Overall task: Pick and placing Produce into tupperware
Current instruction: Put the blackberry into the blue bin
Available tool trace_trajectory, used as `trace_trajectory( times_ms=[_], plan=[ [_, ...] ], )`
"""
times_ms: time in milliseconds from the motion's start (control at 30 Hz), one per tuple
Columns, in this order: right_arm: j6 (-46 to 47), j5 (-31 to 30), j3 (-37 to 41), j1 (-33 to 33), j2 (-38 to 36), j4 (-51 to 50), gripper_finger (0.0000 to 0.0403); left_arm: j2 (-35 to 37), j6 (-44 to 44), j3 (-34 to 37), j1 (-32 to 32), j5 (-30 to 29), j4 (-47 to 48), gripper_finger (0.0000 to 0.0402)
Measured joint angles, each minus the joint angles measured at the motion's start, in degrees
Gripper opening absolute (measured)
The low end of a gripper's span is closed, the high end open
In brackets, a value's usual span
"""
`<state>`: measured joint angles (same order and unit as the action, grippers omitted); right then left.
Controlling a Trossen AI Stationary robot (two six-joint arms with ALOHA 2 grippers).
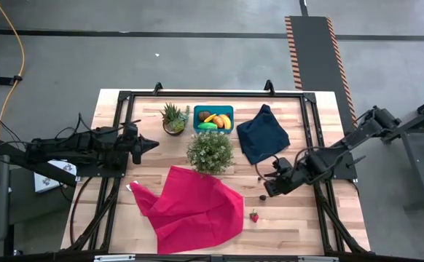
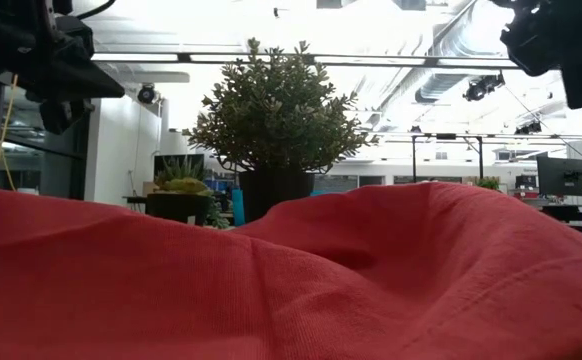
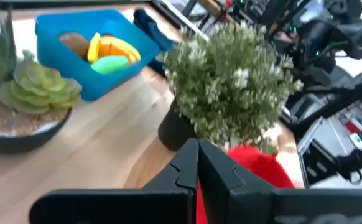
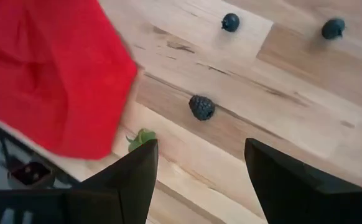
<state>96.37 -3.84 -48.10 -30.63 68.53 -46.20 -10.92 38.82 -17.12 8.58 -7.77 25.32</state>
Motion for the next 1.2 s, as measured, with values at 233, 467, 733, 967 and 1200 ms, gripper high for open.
trace_trajectory(
  times_ms=[233,467,733,967,1200],
  plan=[
    [5.6,1.3,-7.0,0.0,8.7,-3.0,0.0232,0.0,0.0,0.0,0.0,6.4,0.6,0.0000],
    [7.4,3.6,-13.8,0.0,17.9,-7.3,0.0232,0.0,-1.4,0.0,0.0,11.7,0.6,0.0000],
    [8.7,3.3,-14.8,0.0,24.2,-7.0,0.0232,0.0,-2.6,0.0,0.0,14.3,0.6,0.0000],
    [8.9,2.2,-14.8,0.1,26.8,-5.8,0.0232,0.0,-2.6,0.0,0.0,16.4,0.9,0.0001],
    [11.7,1.3,-14.8,0.3,29.7,-5.6,0.0232,0.0,-2.6,0.0,0.0,17.3,3.1,0.0001]
  ],
)
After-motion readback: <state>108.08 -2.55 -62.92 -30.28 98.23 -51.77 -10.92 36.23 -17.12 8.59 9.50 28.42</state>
